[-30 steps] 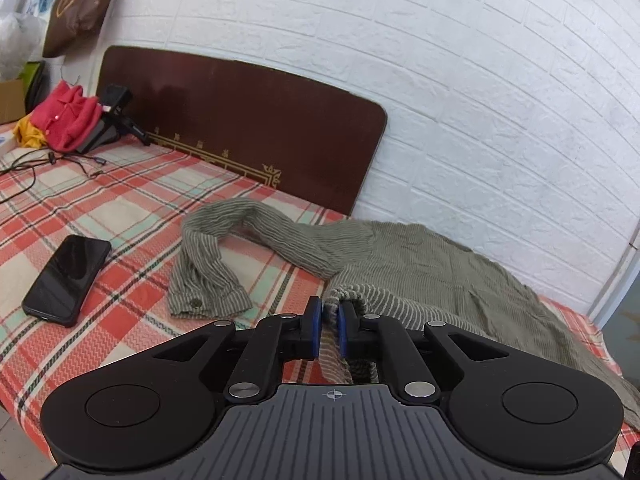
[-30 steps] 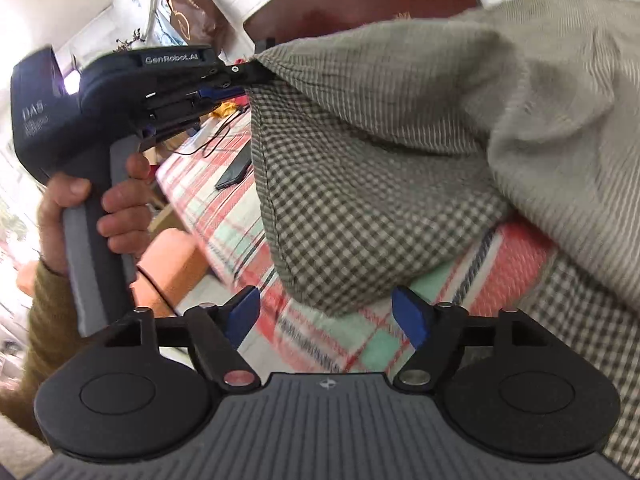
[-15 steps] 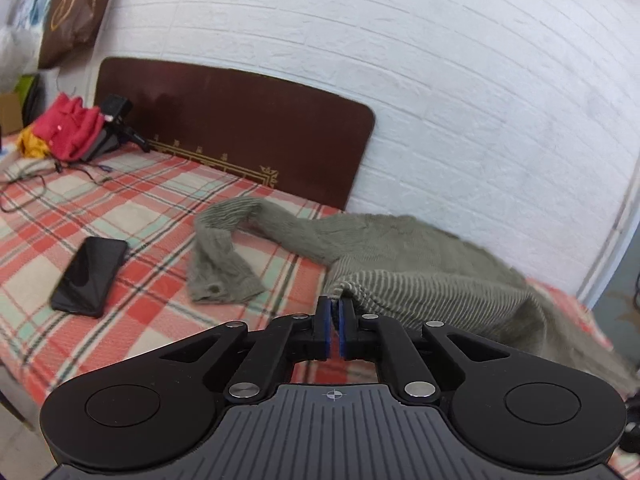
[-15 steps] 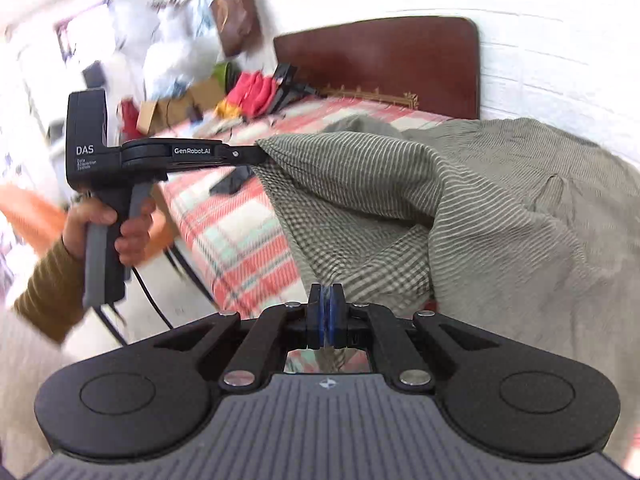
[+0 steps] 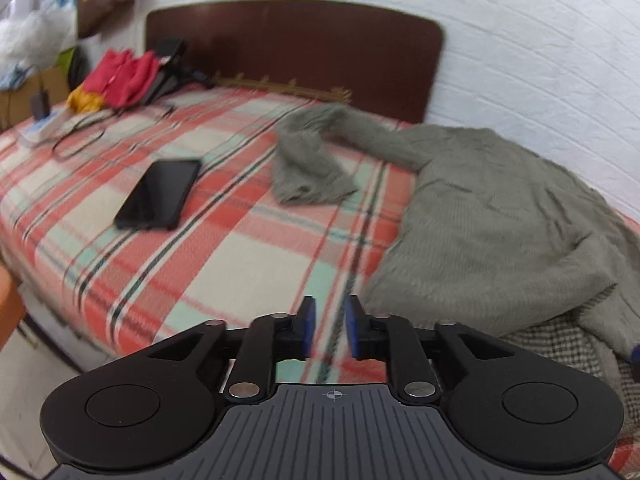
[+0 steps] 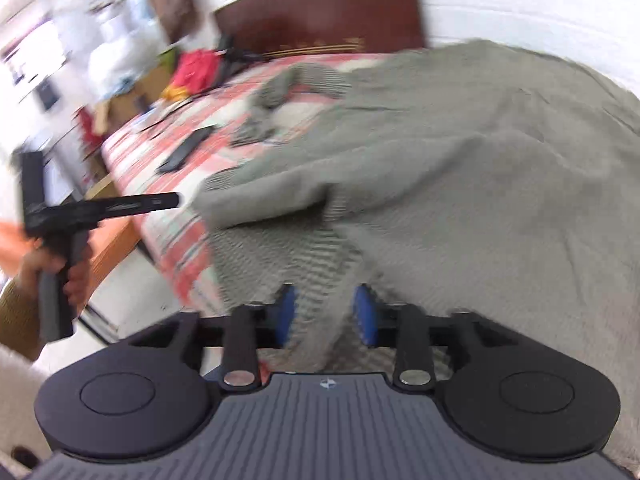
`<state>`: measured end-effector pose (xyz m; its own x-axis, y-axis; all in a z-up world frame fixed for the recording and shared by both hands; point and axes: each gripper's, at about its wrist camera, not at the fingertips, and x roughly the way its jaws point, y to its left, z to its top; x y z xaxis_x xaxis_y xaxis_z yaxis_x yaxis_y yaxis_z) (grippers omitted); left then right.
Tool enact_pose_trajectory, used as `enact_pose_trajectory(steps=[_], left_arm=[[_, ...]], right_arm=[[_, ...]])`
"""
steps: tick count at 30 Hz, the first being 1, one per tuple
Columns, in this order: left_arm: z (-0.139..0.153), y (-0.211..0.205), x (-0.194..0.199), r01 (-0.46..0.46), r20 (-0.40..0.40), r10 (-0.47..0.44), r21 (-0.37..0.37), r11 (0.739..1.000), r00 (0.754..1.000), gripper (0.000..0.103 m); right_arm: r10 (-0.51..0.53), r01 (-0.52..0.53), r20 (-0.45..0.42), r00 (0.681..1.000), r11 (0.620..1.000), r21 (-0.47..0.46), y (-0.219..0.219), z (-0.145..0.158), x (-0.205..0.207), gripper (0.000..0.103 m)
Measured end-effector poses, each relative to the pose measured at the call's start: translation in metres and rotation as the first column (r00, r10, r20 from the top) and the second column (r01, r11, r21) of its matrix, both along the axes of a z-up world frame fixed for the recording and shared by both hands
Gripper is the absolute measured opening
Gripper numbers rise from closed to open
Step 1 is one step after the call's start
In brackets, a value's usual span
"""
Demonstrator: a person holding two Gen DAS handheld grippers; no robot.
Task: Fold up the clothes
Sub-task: 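Open the left gripper and lay the shirt down while the right gripper releases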
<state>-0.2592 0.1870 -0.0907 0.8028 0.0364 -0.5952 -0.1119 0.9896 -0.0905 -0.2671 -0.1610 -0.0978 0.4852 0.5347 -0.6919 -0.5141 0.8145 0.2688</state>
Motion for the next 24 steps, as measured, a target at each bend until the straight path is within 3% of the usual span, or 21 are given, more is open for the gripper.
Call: enact_pose_trajectory(steps=[2, 7, 10, 12, 14, 15, 16, 17, 20, 24], left_arm=[[0.007, -0.017, 0.003, 0.063, 0.043, -0.066, 0.071, 0.995, 0.997, 0.052], [0.006, -0.059, 0.011, 0.224, 0.042, -0.24, 0.236, 0.946, 0.97, 0.055], [0.006, -0.068, 0.011, 0.273, 0.016, -0.285, 0.243, 0.931, 0.958, 0.056], [0.008, -0.069, 0.007, 0.303, 0.009, -0.312, 0.222, 0.927, 0.95, 0.059], [0.008, -0.072, 0.004, 0.332, 0.002, -0.341, 0.224, 0.917, 0.94, 0.063], [0.007, -0.074, 0.003, 0.342, -0.001, -0.352, 0.236, 0.909, 0.936, 0.064], [0.005, -0.077, 0.004, 0.346, -0.007, -0.357, 0.262, 0.901, 0.934, 0.065], [0.002, -0.081, 0.006, 0.349, -0.014, -0.361, 0.284, 0.893, 0.933, 0.065], [-0.005, -0.089, 0.018, 0.371, -0.027, -0.382, 0.31, 0.875, 0.924, 0.065], [-0.008, -0.1, 0.04, 0.389, -0.013, -0.404, 0.303, 0.87, 0.914, 0.065]], right_arm=[[-0.038, 0.038, 0.015, 0.999, 0.999, -0.029, -0.003, -0.005, 0.006, 0.045], [-0.002, 0.013, 0.099, 0.995, 0.994, -0.109, 0.001, -0.01, 0.019, 0.055], [0.054, -0.04, 0.13, 0.99, 0.993, -0.11, 0.015, -0.009, 0.031, 0.057], [0.101, -0.083, 0.153, 0.983, 0.989, -0.119, 0.027, -0.013, 0.041, 0.066], [0.139, -0.11, 0.185, 0.973, 0.981, -0.162, 0.039, -0.016, 0.049, 0.067], [0.149, -0.113, 0.191, 0.97, 0.976, -0.185, 0.043, -0.018, 0.056, 0.057], [0.145, -0.107, 0.185, 0.972, 0.973, -0.205, 0.044, -0.018, 0.064, 0.041], [0.133, -0.093, 0.182, 0.974, 0.973, -0.213, 0.043, -0.017, 0.072, 0.004], [0.042, 0.004, 0.237, 0.971, 0.982, -0.191, 0.03, 0.004, 0.091, 0.003], [-0.06, 0.123, 0.359, 0.931, 0.98, -0.155, 0.009, 0.038, 0.101, 0.003]])
